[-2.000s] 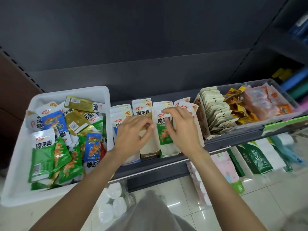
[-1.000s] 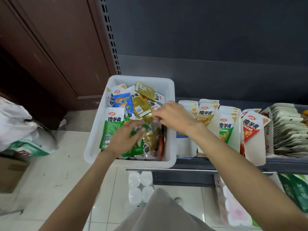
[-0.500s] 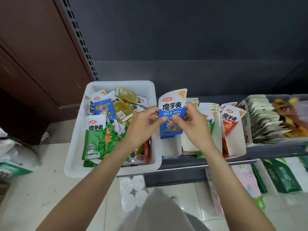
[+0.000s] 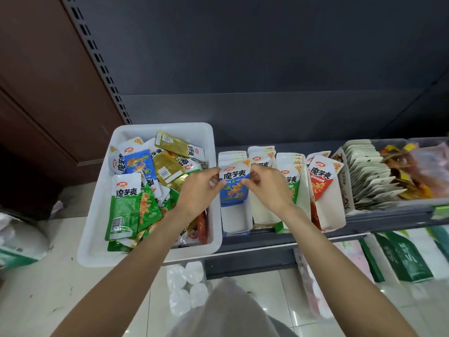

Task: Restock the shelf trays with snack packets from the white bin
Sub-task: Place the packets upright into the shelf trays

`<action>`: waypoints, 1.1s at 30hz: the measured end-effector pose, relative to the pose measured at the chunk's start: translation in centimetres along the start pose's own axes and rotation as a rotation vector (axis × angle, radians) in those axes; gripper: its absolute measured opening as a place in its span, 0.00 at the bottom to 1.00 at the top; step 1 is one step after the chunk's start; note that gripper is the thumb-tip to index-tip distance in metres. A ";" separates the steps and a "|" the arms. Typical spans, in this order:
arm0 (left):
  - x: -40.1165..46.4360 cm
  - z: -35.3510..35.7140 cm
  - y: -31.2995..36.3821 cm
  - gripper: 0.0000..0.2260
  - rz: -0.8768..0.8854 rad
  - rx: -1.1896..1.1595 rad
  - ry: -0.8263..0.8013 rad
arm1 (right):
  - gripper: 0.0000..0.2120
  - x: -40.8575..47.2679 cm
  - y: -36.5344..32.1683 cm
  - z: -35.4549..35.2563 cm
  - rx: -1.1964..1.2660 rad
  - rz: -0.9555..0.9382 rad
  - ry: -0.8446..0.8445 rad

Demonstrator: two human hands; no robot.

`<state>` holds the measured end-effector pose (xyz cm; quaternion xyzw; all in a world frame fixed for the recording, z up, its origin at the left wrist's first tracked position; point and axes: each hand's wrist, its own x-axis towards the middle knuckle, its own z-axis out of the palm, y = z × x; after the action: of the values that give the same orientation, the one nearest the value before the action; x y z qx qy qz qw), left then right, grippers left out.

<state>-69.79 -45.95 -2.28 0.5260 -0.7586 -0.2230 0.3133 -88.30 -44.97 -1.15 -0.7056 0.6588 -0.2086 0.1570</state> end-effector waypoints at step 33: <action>-8.1 -8.6 -8.9 0.13 -0.191 0.245 -0.096 | 0.11 -0.7 -9.2 6.3 -0.494 -0.659 -0.441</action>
<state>-55.79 -41.51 -4.18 0.6187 -0.7407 -0.1826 0.1877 -77.19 -43.90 -2.10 -0.9210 0.3804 0.0709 0.0461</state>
